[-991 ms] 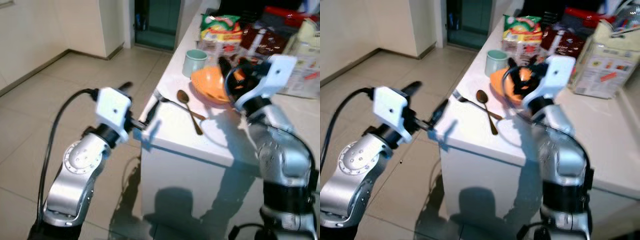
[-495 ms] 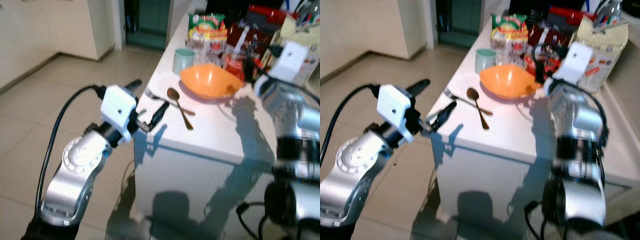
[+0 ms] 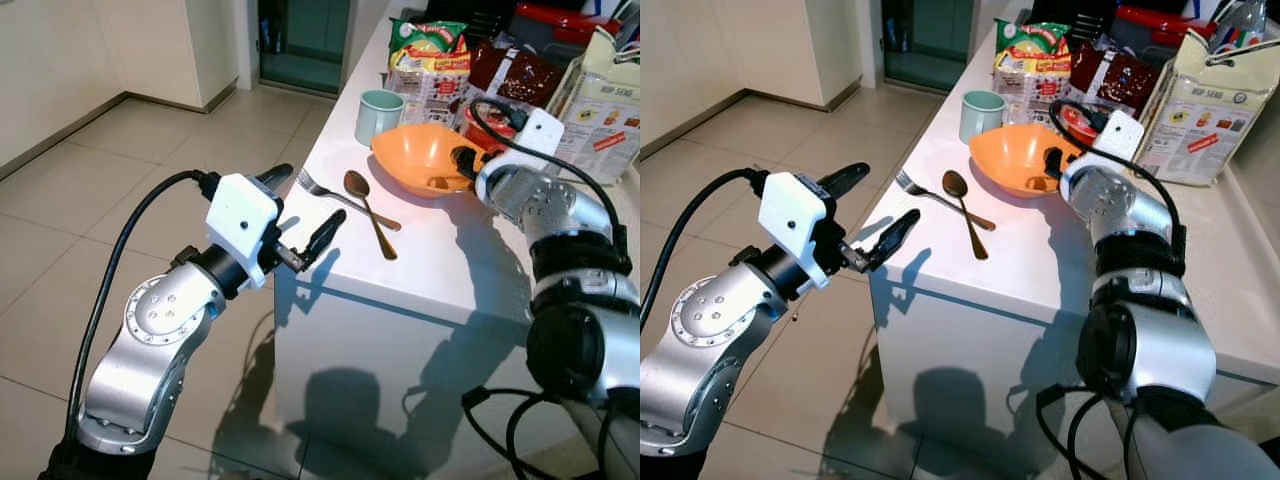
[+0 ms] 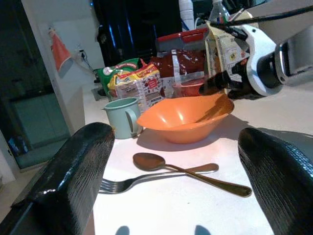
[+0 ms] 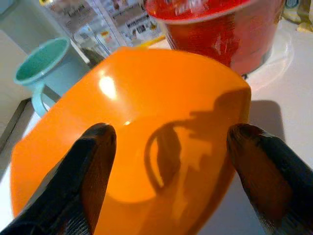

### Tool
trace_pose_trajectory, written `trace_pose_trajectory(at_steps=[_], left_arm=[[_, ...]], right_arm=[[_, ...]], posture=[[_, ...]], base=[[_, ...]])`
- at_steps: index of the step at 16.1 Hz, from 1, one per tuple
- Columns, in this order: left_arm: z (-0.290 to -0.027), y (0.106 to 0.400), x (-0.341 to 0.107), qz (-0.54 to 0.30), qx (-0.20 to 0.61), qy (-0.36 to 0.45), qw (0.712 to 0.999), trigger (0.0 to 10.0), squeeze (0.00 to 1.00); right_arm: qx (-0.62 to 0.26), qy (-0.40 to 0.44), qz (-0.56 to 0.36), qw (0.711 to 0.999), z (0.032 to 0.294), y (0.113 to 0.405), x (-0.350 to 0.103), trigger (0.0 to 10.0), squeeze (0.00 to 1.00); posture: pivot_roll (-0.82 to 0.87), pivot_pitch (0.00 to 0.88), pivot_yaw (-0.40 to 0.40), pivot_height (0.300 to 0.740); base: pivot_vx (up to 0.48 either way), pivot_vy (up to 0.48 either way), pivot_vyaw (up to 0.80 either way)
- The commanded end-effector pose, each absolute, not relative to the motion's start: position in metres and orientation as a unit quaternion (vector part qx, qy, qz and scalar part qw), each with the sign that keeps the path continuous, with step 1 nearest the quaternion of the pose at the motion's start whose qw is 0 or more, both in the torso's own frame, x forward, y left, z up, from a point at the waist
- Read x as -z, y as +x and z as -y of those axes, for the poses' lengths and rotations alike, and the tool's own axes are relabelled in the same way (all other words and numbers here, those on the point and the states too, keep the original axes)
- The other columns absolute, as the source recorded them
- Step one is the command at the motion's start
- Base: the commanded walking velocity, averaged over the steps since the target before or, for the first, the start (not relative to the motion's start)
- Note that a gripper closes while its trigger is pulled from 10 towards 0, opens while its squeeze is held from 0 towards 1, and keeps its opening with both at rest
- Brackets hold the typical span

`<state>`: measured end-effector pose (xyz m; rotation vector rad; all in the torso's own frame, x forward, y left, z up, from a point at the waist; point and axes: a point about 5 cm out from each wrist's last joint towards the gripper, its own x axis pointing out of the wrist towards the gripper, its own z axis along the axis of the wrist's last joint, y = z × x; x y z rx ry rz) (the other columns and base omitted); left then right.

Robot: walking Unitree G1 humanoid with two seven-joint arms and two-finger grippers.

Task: Setting the table

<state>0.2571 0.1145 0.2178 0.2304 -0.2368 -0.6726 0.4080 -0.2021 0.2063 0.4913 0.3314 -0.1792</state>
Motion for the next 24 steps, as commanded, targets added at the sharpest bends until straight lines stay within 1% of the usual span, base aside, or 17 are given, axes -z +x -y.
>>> trace_pose_trajectory(at_steps=[1,3,6,8,9,11,13,14,17,18,19,20,21,24], left_arm=[[-0.109,0.254,-0.223,0.123,0.345,0.114,0.923,10.0,0.0],[-0.109,0.254,-0.223,0.121,0.347,0.113,0.923,10.0,0.0],[-0.106,0.253,-0.222,0.119,0.357,0.111,0.92,10.0,0.0],[-0.105,0.253,-0.221,0.117,0.362,0.11,0.918,10.0,0.0],[-0.105,0.251,-0.221,0.114,0.369,0.11,0.916,10.0,0.0],[-0.105,0.25,-0.221,0.113,0.371,0.11,0.915,10.0,0.0],[-0.105,0.25,-0.221,0.112,0.373,0.111,0.915,10.0,0.0],[-0.104,0.25,-0.221,0.112,0.374,0.11,0.914,10.0,0.0],[-0.104,0.249,-0.221,0.11,0.376,0.111,0.913,10.0,0.0],[-0.104,0.249,-0.221,0.11,0.376,0.111,0.913,10.0,0.0],[-0.104,0.249,-0.221,0.109,0.377,0.111,0.913,10.0,0.0],[-0.105,0.249,-0.221,0.109,0.377,0.111,0.913,10.0,0.0],[-0.105,0.248,-0.22,0.108,0.379,0.111,0.912,10.0,0.0],[-0.103,0.248,-0.22,0.105,0.385,0.106,0.911,10.0,0.0]], right_arm=[[0.098,0.25,-0.139,0.953,0.211,0.41,-0.218,10.0,0.0],[0.098,0.238,-0.118,0.959,0.221,0.411,-0.23,10.0,0.0],[0.128,0.233,-0.152,0.952,0.232,0.406,-0.21,10.0,0.0],[0.127,0.255,-0.177,0.942,0.228,0.404,-0.196,10.0,0.0],[0.128,0.277,-0.196,0.932,0.223,0.402,-0.184,10.0,0.0],[0.122,0.282,-0.199,0.931,0.217,0.403,-0.181,10.0,0.0],[0.11,0.306,-0.207,0.923,0.208,0.404,-0.178,10.0,0.0],[0.097,0.34,-0.209,0.912,0.202,0.405,-0.177,10.0,0.0],[0.088,0.402,-0.223,0.884,0.19,0.404,-0.168,10.0,0.0],[0.088,0.405,-0.224,0.882,0.19,0.404,-0.168,10.0,0.0],[0.089,0.414,-0.225,0.878,0.189,0.404,-0.167,4.7,0.0],[0.089,0.417,-0.224,0.876,0.189,0.404,-0.167,4.7,0.0],[0.089,0.425,-0.221,0.873,0.189,0.404,-0.168,0.0,0.0],[0.089,0.435,-0.216,0.87,0.192,0.404,-0.17,0.0,0.0]], posture=[[0.11,0.0,-0.096,0.74],[0.11,0.0,-0.094,0.74],[0.1,0.0,-0.083,0.74],[0.1,0.0,-0.083,0.74],[0.1,0.0,-0.085,0.74],[0.11,0.0,-0.087,0.74],[0.11,0.0,-0.087,0.74],[0.11,0.0,-0.087,0.74],[0.11,0.0,-0.088,0.74],[0.11,0.0,-0.088,0.74],[0.12,0.0,-0.094,0.74],[0.12,0.0,-0.094,0.74],[0.12,0.0,-0.09,0.74],[0.12,0.0,-0.086,0.74]], base=[[0.0,0.0,0.0],[0.0,0.0,0.0],[0.0,0.0,0.0],[0.0,0.0,0.0],[0.0,0.0,0.0],[0.0,0.0,0.0],[0.0,0.0,0.0],[0.0,0.0,0.0],[0.0,0.0,0.0],[0.0,0.0,0.0],[0.0,0.0,0.0],[0.0,0.0,0.0],[0.0,0.0,0.0],[0.0,0.0,0.0]])
